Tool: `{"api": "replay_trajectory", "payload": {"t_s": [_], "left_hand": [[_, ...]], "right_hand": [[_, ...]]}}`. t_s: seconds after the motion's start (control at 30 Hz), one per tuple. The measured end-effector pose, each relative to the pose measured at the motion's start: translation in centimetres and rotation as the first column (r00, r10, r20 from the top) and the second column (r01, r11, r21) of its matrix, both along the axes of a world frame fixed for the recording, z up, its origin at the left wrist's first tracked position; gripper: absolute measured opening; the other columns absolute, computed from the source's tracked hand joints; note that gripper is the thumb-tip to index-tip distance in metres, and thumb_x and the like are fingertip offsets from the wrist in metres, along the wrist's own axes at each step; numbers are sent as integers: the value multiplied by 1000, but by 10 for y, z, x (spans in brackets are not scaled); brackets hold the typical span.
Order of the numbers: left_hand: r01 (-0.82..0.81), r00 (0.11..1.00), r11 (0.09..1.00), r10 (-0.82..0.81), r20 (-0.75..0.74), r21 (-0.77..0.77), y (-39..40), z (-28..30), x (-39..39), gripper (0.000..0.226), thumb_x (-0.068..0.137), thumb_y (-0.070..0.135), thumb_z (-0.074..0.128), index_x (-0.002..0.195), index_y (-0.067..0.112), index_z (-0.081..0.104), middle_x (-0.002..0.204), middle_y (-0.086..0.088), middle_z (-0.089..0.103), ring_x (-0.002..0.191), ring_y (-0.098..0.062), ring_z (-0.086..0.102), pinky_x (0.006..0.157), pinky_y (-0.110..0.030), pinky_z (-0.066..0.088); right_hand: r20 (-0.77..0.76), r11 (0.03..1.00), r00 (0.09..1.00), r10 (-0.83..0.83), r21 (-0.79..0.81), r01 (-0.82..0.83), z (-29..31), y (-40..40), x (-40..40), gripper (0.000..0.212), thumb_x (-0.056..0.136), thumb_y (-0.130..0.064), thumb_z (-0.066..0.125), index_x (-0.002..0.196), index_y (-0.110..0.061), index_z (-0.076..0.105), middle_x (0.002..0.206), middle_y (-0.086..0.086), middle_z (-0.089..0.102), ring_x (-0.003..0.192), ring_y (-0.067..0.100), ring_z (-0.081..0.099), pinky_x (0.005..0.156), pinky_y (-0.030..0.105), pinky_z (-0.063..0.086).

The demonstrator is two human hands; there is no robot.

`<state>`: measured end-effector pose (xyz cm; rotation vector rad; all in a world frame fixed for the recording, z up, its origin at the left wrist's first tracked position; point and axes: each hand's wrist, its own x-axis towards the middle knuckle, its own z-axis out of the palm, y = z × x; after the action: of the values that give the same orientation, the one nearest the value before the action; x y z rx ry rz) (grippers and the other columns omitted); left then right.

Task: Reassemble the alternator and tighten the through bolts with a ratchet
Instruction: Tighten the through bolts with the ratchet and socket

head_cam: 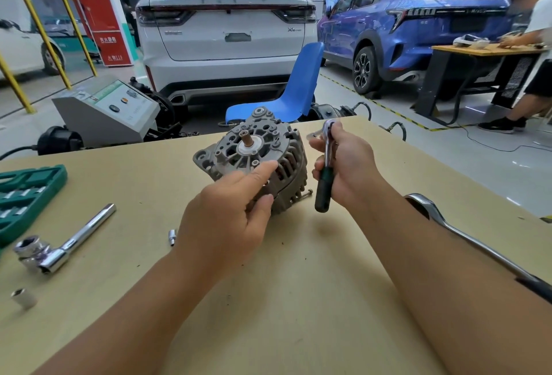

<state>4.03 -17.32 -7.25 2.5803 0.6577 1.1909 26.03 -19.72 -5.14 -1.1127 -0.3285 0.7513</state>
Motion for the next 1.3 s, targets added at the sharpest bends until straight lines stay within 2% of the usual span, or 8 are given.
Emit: {"api": "replay_trajectory", "payload": {"t_s": [0.23, 0.37, 0.47, 0.6, 0.8, 0.97, 1.1, 1.3], "left_hand": [[42, 999, 988, -43, -6, -145, 6, -10, -1, 63, 92, 37, 58, 153, 44, 44, 53, 13, 48, 49, -13, 46, 51, -33, 47], [98, 969, 990, -71, 238, -104, 7, -5, -1, 41, 97, 26, 63, 138, 22, 65, 71, 27, 61, 61, 2, 58, 59, -12, 45], [56, 959, 998, -54, 279, 2, 12, 0, 3, 25, 94, 18, 70, 116, 10, 79, 85, 19, 66, 77, 14, 59, 73, -2, 39], [-19, 953, 998, 0, 303, 61, 14, 3, 7, 20, 92, 17, 78, 109, 8, 79, 76, 9, 61, 69, 9, 53, 71, -4, 36], [14, 957, 997, -34, 288, 74, 20, 6, 10, 8, 89, 10, 79, 97, 9, 81, 84, 8, 64, 73, 8, 54, 71, -4, 37], [71, 959, 994, -90, 267, 80, 21, 3, 9, 14, 92, 6, 72, 102, 9, 80, 90, 3, 66, 83, -1, 57, 73, -9, 42], [44, 974, 984, -81, 210, 172, 21, 2, 8, 20, 91, 4, 67, 101, 10, 83, 96, -1, 72, 94, -26, 62, 80, -38, 51], [178, 958, 961, -218, 184, 213, 26, 10, 8, 29, 90, 10, 72, 118, 7, 77, 104, -3, 75, 94, -23, 66, 84, -36, 54]], "right_hand": [[-158, 998, 987, 18, 55, -9, -3, -2, 8, 30, 102, -39, 58, 101, -11, 65, 68, 0, 72, 41, 13, 43, 45, 24, 44], [-163, 999, 986, 32, 41, -26, -3, -3, 14, 27, 102, -40, 57, 98, -14, 64, 66, -1, 66, 41, 13, 41, 45, 23, 41], [7, 994, 999, 33, -108, -32, -1, -5, 17, 28, 102, -39, 57, 99, -12, 65, 68, 0, 64, 40, 13, 41, 44, 23, 41], [303, 973, 952, 46, -231, 27, 2, -6, 17, 30, 103, -37, 57, 101, -7, 61, 75, 8, 64, 38, 15, 42, 41, 24, 41], [420, 979, 901, 109, -202, -24, 0, -4, 11, 29, 101, -35, 62, 93, -7, 61, 71, 8, 68, 38, 17, 45, 40, 26, 41], [427, 978, 897, 119, -208, -31, -4, -3, 6, 29, 99, -35, 66, 91, -7, 61, 73, 10, 69, 39, 17, 45, 41, 27, 42], [420, 976, 900, 116, -217, -25, -4, -5, 6, 28, 97, -34, 71, 89, -8, 63, 75, 11, 70, 40, 18, 46, 42, 27, 43], [396, 974, 912, 107, -225, -17, -3, -6, 5, 27, 94, -30, 74, 91, -6, 64, 74, 11, 70, 41, 17, 47, 43, 27, 44]]}}
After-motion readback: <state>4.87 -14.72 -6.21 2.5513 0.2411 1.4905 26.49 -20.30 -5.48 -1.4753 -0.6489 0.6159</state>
